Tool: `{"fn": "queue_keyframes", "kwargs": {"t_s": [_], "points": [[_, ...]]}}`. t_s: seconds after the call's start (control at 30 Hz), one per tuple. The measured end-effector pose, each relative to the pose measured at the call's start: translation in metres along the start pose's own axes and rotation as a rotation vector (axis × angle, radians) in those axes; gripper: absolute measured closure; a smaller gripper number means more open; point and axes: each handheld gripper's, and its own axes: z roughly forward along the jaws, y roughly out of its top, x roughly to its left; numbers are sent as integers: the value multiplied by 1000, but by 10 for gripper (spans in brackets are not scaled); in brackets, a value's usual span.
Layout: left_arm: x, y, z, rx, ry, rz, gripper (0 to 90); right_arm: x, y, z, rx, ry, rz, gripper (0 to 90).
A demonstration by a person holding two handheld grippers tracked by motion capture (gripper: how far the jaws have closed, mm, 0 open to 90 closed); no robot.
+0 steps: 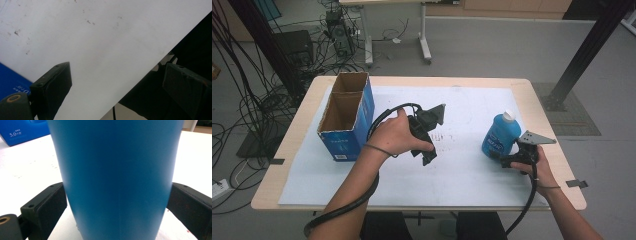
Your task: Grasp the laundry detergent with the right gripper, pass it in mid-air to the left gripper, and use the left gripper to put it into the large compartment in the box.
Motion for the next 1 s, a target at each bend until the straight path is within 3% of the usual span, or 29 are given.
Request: {"fn": "queue_keyframes", "kwargs": {"t_s": [1.0], "points": [[0, 0, 0, -1, 7, -1, 87, 1, -1, 0, -10, 6, 16, 34]]}}
